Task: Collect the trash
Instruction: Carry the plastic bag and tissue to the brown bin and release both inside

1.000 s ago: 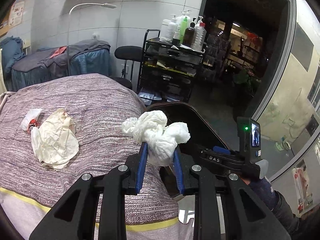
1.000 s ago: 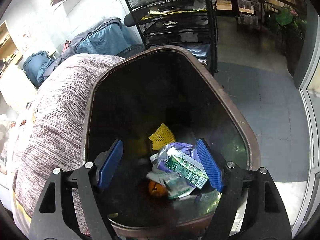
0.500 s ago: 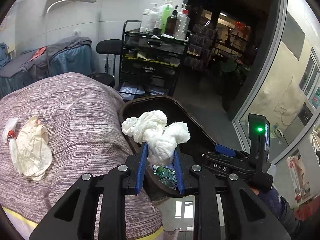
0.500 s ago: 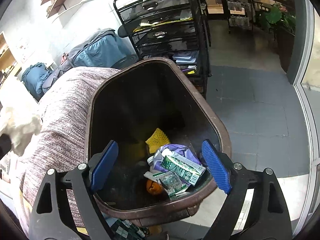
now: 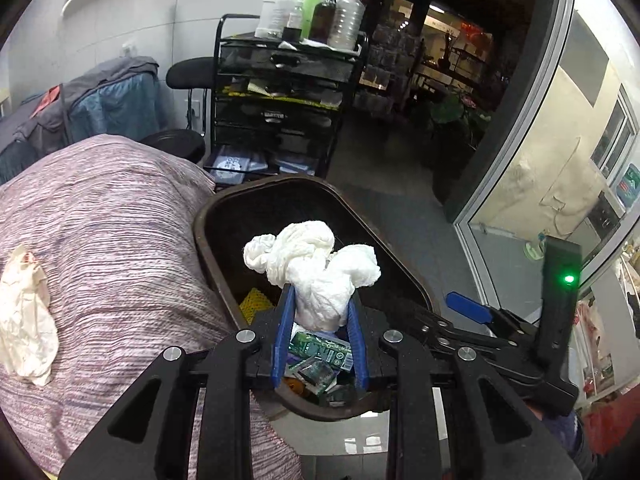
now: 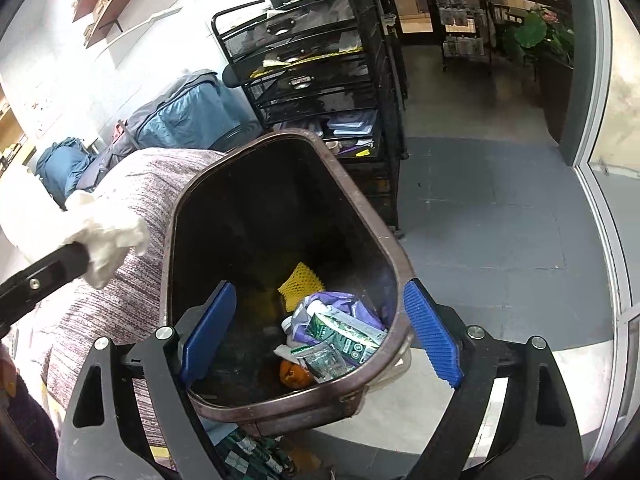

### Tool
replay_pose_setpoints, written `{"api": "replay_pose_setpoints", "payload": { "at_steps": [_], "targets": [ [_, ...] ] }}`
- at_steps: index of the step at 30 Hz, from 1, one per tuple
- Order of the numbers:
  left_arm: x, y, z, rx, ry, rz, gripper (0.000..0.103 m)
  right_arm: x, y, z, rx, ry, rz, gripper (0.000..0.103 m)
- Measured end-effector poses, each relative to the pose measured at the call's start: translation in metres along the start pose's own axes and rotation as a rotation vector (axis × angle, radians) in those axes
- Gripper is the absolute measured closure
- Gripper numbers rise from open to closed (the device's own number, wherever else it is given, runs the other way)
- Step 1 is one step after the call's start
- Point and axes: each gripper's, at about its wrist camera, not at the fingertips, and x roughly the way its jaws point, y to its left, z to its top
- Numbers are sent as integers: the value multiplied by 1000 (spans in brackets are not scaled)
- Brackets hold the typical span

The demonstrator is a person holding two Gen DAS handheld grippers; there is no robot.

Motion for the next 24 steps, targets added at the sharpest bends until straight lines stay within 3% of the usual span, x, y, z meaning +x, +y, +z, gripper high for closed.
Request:
{"api": "replay_pose_setpoints", "payload": {
  "at_steps": [14, 17, 21, 24],
  "targets": [
    [28, -8, 3, 30, 57, 17, 78, -1, -16, 1, 28, 2, -33, 18],
    [30, -7, 4, 28, 56, 24, 63, -2, -17, 1, 29, 2, -33, 18],
    [27, -9, 3, 38, 39, 36, 22, -2, -17, 0, 27, 3, -33, 18],
    [22, -8, 3, 44, 24, 37, 16, -2, -17, 0, 26, 4, -32, 17]
  ]
}}
